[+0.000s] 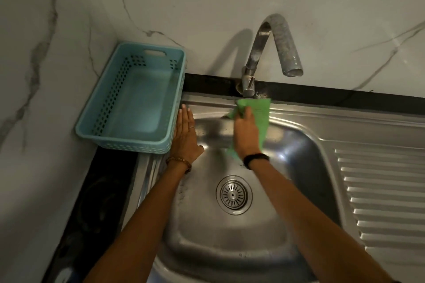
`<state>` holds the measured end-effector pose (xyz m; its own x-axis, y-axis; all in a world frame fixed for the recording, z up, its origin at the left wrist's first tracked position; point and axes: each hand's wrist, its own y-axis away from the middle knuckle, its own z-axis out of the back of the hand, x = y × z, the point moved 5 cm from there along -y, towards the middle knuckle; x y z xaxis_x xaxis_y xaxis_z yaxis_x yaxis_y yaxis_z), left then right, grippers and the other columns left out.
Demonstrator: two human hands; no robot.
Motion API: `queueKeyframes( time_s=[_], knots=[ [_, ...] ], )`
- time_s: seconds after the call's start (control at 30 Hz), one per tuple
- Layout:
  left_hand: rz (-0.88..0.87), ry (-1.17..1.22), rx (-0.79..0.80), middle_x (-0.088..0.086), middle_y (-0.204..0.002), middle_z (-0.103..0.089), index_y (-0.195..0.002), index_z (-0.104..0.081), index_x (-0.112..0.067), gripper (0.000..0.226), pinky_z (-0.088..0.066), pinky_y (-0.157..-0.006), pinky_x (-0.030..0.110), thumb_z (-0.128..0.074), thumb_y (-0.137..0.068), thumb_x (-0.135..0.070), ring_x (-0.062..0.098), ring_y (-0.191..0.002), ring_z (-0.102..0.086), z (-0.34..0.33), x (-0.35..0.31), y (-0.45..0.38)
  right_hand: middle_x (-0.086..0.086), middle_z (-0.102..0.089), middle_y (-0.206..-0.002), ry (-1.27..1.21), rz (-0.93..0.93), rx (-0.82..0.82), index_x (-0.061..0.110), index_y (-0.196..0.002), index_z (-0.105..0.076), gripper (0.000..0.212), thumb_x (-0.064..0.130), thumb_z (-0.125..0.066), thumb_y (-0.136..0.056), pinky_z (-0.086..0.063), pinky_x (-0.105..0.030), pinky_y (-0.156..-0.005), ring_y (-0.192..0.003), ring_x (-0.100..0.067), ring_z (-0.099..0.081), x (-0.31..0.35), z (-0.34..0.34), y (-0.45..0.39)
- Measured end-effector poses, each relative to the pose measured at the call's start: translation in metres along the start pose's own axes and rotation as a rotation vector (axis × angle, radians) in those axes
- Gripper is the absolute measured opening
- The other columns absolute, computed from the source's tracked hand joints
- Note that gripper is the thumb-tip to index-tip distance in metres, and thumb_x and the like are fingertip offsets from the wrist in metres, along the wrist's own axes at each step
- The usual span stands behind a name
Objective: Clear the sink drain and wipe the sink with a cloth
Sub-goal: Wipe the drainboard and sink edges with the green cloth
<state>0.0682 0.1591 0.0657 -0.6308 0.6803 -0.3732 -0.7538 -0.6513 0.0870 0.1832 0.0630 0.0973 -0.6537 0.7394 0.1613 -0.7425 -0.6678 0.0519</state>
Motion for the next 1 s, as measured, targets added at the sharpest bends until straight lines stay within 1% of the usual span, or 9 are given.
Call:
queueKeyframes(
  time_s=[0.1,0.2,0.3,0.47,0.67,0.77,0.83,0.9,1.0],
  knots=[
    [-0.004,0.004,0.002,0.017,-0.154,0.019,-0.143,0.013,-0.001,0.104,0.022,-0.104,0.020,-0.064,-0.079,-0.026,0.028,-0.144,0.016,-0.001,0.001,-0.002,-0.023,-0.023,-0.147,-0.024,0.106,0.004,-0.005,-0.125,-0.048,0.034,-0.004,-0.040,-0.092,-0.047,-0.038,-0.099,-0.133,-0.035,-0.032,0.056,-0.007,-0.004],
    [0.023,-0.072,0.007,0.017,-0.155,0.018,-0.143,0.013,-0.002,0.106,0.020,-0.106,0.024,-0.065,-0.077,-0.029,0.027,-0.144,0.015,-0.003,0.002,-0.003,-0.022,-0.021,-0.148,0.040,0.235,0.020,-0.007,-0.129,-0.043,0.037,-0.004,-0.041,-0.091,-0.047,-0.039,-0.096,-0.136,-0.035,-0.027,0.060,-0.009,-0.003],
    [0.064,-0.140,0.025,0.016,-0.154,0.020,-0.144,0.014,-0.004,0.108,0.009,-0.115,0.032,-0.067,-0.075,-0.024,0.026,-0.144,0.014,-0.005,0.000,-0.002,-0.019,-0.019,-0.151,0.086,0.301,0.014,-0.006,-0.129,-0.042,0.038,-0.003,-0.041,-0.091,-0.046,-0.039,-0.097,-0.134,-0.033,-0.030,0.027,-0.004,-0.004],
    [0.153,-0.188,0.056,0.018,-0.154,0.019,-0.144,0.012,-0.003,0.100,0.002,-0.118,0.039,-0.063,-0.080,-0.016,0.028,-0.144,0.013,-0.003,-0.009,-0.001,-0.016,-0.019,-0.151,0.073,0.218,-0.021,-0.003,-0.126,-0.046,0.036,-0.004,-0.044,-0.090,-0.045,-0.038,-0.097,-0.125,-0.032,-0.039,-0.055,0.011,0.001],
    [0.156,-0.229,0.017,0.020,-0.155,0.013,-0.145,0.005,-0.001,0.093,0.001,-0.116,0.051,-0.061,-0.082,-0.020,0.031,-0.145,0.008,-0.010,-0.047,0.019,-0.016,-0.038,-0.135,-0.047,0.083,-0.034,-0.001,-0.113,-0.055,0.023,0.000,-0.044,-0.093,-0.049,-0.042,-0.085,-0.108,-0.033,-0.052,-0.150,0.036,0.004],
    [0.123,-0.006,0.028,0.014,-0.157,0.007,-0.146,-0.006,-0.007,0.077,0.000,-0.116,0.049,-0.054,-0.089,-0.024,0.029,-0.145,0.007,-0.021,-0.095,0.037,-0.016,-0.056,-0.119,-0.532,-0.106,-0.015,0.000,-0.107,-0.060,0.024,0.000,-0.042,-0.091,-0.046,-0.039,-0.083,-0.098,-0.029,-0.057,-0.196,0.051,0.003],
    [0.168,0.395,0.033,0.012,-0.154,-0.019,-0.143,-0.026,-0.009,0.060,-0.016,-0.114,0.038,-0.053,-0.091,-0.022,0.027,-0.143,-0.016,-0.025,-0.134,0.052,-0.010,-0.062,-0.103,-0.863,-0.161,0.097,-0.001,-0.105,-0.064,0.028,-0.006,-0.042,-0.090,-0.047,-0.034,-0.081,-0.093,-0.023,-0.058,-0.219,0.063,0.008],
    [0.243,0.837,0.064,0.010,-0.141,-0.043,-0.134,-0.041,-0.011,0.046,-0.030,-0.103,0.030,-0.054,-0.092,-0.022,0.022,-0.131,-0.039,-0.026,-0.177,0.065,-0.011,-0.066,-0.090,-1.170,-0.157,0.221,-0.004,-0.108,-0.062,0.030,-0.011,-0.040,-0.088,-0.051,-0.031,-0.076,-0.083,-0.023,-0.063,-0.234,0.079,0.025],
    [0.190,1.050,0.177,0.003,-0.141,-0.040,-0.133,-0.040,-0.026,0.039,-0.033,-0.104,0.041,-0.046,-0.095,-0.032,0.019,-0.129,-0.038,-0.021,-0.235,0.074,-0.001,-0.076,-0.079,-1.650,-0.181,0.270,-0.002,-0.111,-0.059,0.031,-0.011,-0.040,-0.088,-0.059,-0.024,-0.067,-0.074,-0.014,-0.072,-0.252,0.114,0.048]
  ],
)
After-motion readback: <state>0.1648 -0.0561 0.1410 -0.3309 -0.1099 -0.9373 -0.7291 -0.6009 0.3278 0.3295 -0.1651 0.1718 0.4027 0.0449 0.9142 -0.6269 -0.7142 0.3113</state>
